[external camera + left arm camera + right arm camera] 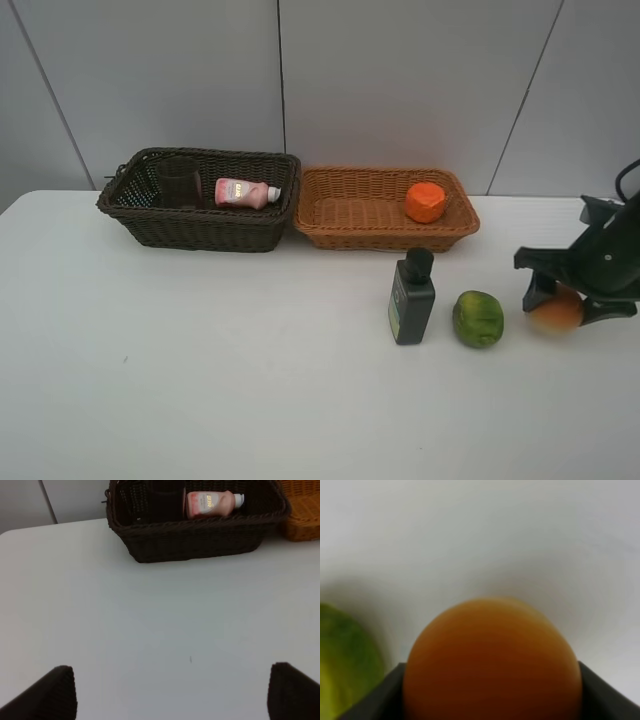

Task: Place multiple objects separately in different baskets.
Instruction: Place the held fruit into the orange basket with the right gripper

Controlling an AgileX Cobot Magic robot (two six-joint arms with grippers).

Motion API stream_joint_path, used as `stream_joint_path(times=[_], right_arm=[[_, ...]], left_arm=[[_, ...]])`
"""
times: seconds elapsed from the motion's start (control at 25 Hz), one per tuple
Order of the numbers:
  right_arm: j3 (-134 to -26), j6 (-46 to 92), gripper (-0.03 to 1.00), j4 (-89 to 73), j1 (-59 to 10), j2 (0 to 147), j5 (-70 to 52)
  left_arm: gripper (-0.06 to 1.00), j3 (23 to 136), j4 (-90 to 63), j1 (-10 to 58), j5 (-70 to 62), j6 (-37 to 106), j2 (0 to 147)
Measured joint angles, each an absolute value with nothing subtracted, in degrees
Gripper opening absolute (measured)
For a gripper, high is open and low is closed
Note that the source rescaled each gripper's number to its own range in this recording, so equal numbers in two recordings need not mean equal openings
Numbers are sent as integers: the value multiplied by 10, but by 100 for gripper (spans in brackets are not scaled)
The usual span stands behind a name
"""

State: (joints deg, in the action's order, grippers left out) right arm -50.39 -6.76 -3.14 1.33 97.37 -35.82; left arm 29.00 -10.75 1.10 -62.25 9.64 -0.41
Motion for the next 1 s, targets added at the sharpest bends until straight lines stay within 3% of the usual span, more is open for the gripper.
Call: stream_joint_path(times=[0.44, 1.0], right_arm=[[-630, 0, 38, -33, -48, 967, -391], [-783, 101, 38, -49, -149, 1059, -286]], left_arm=[[94, 290, -107, 11, -622, 96, -4], [94, 290, -107, 11, -622, 96, -4]])
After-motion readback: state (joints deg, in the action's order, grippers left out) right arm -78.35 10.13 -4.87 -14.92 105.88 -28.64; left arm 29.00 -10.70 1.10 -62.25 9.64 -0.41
